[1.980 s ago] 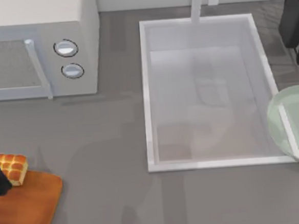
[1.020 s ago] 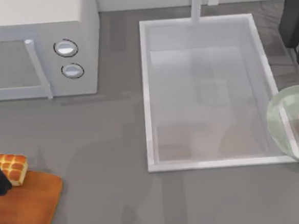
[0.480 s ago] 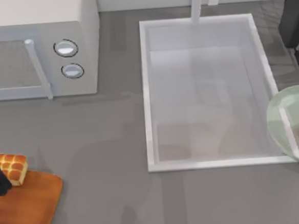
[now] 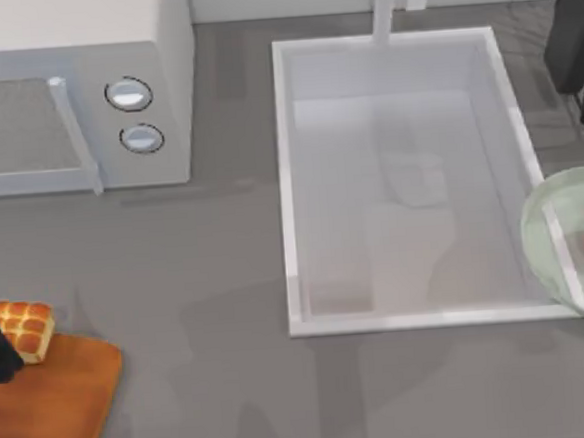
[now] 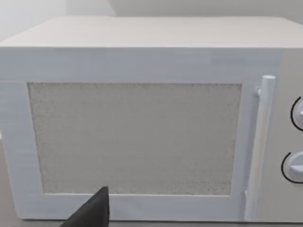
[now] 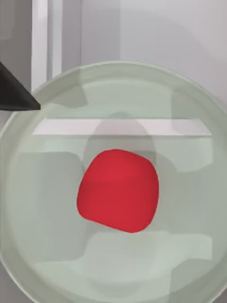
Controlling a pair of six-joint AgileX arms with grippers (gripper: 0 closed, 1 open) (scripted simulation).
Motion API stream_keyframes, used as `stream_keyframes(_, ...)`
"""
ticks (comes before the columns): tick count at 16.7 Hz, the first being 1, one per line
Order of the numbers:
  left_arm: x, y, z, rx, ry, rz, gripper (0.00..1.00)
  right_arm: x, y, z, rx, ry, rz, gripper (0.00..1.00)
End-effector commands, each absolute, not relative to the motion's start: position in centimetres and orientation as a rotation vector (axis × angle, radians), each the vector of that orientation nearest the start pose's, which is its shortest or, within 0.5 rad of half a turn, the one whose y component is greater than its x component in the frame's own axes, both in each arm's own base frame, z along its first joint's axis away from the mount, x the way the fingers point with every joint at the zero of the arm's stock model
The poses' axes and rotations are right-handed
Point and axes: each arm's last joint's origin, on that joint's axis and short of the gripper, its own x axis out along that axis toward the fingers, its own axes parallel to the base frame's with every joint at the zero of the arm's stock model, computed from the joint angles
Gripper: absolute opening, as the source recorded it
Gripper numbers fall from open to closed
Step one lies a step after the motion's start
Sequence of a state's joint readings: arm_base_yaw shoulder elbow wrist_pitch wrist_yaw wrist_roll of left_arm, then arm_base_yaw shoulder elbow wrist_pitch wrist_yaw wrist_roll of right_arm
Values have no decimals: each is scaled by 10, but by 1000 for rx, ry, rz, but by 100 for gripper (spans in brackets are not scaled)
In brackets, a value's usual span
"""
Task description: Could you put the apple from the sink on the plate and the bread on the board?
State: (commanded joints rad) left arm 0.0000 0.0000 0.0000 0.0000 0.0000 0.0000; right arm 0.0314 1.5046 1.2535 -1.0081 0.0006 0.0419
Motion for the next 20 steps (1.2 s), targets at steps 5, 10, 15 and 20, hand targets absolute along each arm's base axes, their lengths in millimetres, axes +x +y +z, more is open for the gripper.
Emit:
stream_keyframes(5,106,-1,160,0,0,0,100,205,5,273,16,864,9,100)
stream_keyframes(10,106,-1,160,0,0,0,100,135,1,234,12,444,8,100)
stream_keyframes(15,106,-1,160,0,0,0,100,108,-1,182,4,122,3,100)
stream_keyframes(20,106,-1,160,0,0,0,100,106,-1,160,0,0,0,100)
